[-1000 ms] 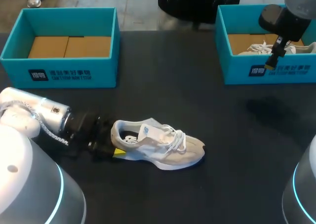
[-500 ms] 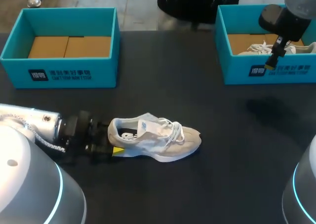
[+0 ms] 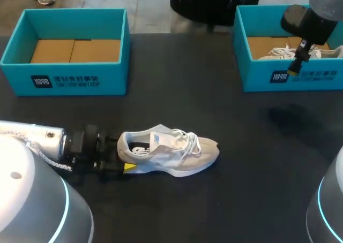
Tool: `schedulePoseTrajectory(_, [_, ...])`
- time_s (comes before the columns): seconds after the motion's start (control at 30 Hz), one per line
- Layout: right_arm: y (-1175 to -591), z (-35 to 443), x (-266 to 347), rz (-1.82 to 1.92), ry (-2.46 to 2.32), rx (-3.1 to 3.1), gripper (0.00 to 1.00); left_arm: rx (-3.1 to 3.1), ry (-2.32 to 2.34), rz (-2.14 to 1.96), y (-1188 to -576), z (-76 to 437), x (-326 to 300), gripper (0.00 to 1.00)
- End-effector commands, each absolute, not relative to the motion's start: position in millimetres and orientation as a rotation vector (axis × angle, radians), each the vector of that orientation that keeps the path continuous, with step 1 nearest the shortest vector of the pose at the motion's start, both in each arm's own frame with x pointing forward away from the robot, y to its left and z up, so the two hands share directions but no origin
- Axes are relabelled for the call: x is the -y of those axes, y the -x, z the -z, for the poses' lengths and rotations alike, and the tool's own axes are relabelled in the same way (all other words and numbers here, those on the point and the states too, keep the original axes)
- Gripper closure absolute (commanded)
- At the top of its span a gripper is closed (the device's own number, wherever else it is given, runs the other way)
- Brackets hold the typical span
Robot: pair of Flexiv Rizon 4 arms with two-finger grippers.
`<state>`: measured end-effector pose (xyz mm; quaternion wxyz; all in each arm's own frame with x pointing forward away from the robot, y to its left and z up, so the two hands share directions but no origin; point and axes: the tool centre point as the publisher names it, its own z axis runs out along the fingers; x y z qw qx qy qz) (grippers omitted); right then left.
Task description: Take the shoe out of the shoebox, open the shoe tongue, remove and reinsert the insole, then place the shoe into the shoebox
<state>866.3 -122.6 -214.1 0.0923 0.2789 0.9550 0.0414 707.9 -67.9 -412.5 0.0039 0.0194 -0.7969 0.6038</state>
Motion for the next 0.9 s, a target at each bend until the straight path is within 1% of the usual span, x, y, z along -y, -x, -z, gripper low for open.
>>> schedulePoseTrajectory(0.03, [-866.2,214.1,122.8,-0.124,-0.827,-2.836,0.0,2.502,-0.063,-1.89,-706.1,410.6,68.3,1.0])
schedulePoseTrajectory(0.9, [-866.7,214.3,118.4,-0.13,-0.866,-2.837,0.0,2.502,-0.063,-1.89,-706.1,410.6,68.3,1.0])
